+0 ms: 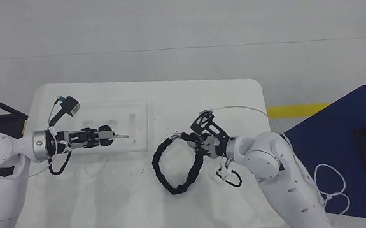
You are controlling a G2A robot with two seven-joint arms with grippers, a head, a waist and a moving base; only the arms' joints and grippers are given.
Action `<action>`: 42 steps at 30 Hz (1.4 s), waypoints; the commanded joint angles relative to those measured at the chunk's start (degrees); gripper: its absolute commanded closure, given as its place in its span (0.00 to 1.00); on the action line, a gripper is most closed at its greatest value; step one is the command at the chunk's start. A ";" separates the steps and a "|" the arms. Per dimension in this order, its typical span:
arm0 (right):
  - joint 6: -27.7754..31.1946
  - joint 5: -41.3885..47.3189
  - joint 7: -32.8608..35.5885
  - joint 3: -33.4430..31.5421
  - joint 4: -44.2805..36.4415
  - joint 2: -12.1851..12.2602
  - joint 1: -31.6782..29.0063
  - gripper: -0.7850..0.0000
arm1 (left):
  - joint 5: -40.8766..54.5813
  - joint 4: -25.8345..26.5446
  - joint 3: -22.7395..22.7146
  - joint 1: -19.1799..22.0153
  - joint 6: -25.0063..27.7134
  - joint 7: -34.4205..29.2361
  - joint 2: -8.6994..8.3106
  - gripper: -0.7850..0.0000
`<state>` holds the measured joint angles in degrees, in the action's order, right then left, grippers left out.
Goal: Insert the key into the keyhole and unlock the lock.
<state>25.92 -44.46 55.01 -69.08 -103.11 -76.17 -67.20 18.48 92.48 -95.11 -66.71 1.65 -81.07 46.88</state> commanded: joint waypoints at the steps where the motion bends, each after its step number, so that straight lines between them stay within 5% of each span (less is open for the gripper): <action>1: 10.44 8.56 -1.47 -3.57 0.61 0.72 -2.15 1.00 | 0.00 0.00 0.00 0.00 0.00 0.00 0.00 1.00; 3: 17.10 16.13 -1.25 -4.33 2.97 1.18 -2.62 1.00 | 0.00 0.00 0.00 0.00 0.00 0.00 0.00 1.00; 14: 17.78 21.90 -4.82 -1.70 4.43 0.94 -3.74 1.00 | 0.00 0.00 0.00 0.00 0.00 0.00 0.00 1.00; 19: 19.16 42.02 -9.76 4.49 11.83 0.14 -3.27 1.00 | 0.00 0.00 0.00 0.00 0.00 0.00 0.00 1.00; 28: 14.77 79.08 -5.70 13.02 22.58 -1.48 0.01 1.00 | 0.00 0.00 0.00 0.00 0.00 0.00 0.00 1.00; 38: 14.85 80.18 -5.11 13.21 22.72 -1.55 0.22 1.00 | 0.00 0.00 0.00 0.00 0.00 0.00 0.00 1.00; 42: 12.03 80.08 -14.40 13.40 20.87 -2.01 -1.85 1.00 | 0.00 0.00 0.00 0.00 0.00 0.00 0.00 1.00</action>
<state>38.59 35.31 44.40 -56.01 -81.79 -77.98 -68.43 18.48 92.48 -95.11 -66.71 1.65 -81.07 46.88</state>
